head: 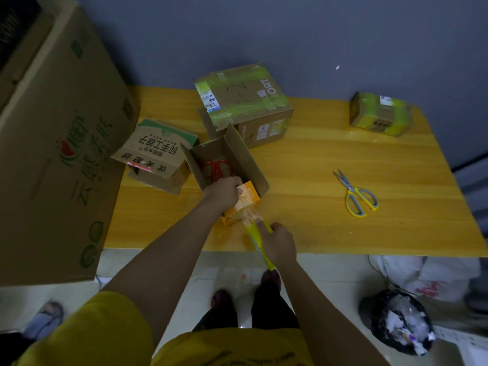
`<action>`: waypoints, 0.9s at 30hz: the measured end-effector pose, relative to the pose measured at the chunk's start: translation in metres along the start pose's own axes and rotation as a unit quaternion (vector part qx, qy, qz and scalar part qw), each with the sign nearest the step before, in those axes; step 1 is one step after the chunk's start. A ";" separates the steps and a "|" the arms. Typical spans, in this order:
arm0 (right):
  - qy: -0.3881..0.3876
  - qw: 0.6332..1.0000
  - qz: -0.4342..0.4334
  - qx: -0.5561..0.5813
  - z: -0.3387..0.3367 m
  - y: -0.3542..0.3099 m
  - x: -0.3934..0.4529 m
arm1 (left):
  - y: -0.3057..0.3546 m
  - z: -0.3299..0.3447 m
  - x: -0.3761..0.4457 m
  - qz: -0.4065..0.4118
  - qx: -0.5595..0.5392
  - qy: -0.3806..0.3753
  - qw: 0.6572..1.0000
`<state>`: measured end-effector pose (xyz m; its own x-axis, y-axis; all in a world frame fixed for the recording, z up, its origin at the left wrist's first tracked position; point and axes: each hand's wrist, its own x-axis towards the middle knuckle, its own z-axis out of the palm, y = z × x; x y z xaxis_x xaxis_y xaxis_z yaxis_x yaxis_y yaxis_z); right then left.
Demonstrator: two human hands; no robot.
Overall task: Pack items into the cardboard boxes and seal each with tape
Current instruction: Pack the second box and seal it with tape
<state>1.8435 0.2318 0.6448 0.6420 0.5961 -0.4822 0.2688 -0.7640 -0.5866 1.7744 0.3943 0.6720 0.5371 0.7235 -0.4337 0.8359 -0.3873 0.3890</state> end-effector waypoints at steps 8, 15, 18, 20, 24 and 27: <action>-0.021 0.998 0.007 0.057 -0.006 0.009 0.004 | 0.000 0.006 -0.015 0.071 0.088 0.094 0.989; -0.052 0.992 -0.024 0.115 -0.016 0.017 0.002 | 0.013 0.026 -0.039 0.135 0.097 0.154 0.974; -0.052 0.987 -0.041 0.146 -0.024 0.024 0.007 | 0.022 0.030 -0.044 0.137 0.067 0.140 0.978; -0.030 0.987 -0.041 0.153 -0.030 0.031 0.013 | 0.029 0.031 -0.046 0.139 0.047 0.133 0.980; 0.013 0.991 -0.046 0.126 -0.051 0.050 0.041 | 0.048 0.033 -0.048 0.118 0.013 0.135 0.984; 0.042 0.995 -0.049 0.076 -0.084 0.065 0.066 | 0.072 0.040 -0.050 0.090 -0.003 0.148 0.985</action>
<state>1.9633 0.2007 0.6300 0.6775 0.6384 -0.3652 0.2258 -0.6531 -0.7228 1.8122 0.3073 0.6887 0.6199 0.7781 -0.1012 0.7286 -0.5228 0.4426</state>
